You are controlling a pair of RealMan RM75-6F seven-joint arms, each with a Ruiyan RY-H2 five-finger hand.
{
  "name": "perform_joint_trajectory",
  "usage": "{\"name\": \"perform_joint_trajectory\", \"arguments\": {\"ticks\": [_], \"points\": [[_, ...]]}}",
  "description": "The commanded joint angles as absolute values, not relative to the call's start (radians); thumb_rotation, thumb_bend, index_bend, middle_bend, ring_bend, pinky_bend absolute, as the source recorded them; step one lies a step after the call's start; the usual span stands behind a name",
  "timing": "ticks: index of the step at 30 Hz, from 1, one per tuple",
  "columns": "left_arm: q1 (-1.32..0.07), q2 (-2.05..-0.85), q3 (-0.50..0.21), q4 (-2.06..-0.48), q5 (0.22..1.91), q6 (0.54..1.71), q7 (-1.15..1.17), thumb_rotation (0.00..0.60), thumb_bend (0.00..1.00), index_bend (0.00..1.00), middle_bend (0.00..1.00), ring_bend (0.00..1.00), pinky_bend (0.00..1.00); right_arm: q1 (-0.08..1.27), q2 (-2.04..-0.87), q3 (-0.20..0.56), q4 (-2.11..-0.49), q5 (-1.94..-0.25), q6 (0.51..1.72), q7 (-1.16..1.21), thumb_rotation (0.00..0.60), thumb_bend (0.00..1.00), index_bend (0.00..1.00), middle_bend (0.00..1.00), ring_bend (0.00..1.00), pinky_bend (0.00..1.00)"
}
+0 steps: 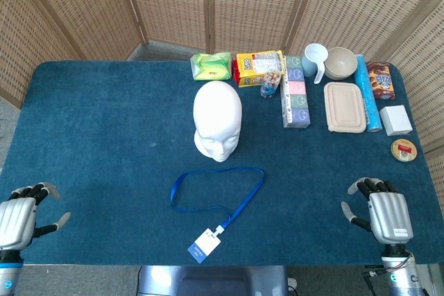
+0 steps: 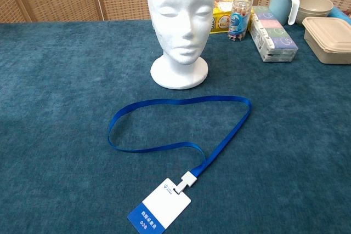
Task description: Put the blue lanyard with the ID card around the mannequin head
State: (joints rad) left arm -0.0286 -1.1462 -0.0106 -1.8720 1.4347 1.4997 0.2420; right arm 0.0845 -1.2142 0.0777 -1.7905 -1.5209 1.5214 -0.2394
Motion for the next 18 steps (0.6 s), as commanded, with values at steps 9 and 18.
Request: {"name": "perform_joint_trajectory", "arguments": {"ticks": [9,18], "points": [[-0.041,-1.149,-0.026,-1.882,1.429,1.497,0.258,0.508,0.21,0.46,0.36,0.34,0.27,0.093,-1.210,0.081,-1.789,-1.516,1.505,-0.212,0.477,0.36,0.47,0.44,0.38,0.33],[-0.056,-1.138,-0.038,-1.889,1.419,1.484,0.269,0.508,0.21,0.46,0.36,0.34,0.27,0.131,-1.224,0.108,-1.792,-1.498,1.466,-0.235,0.479,0.36,0.47,0.44,0.39,0.38]]}}
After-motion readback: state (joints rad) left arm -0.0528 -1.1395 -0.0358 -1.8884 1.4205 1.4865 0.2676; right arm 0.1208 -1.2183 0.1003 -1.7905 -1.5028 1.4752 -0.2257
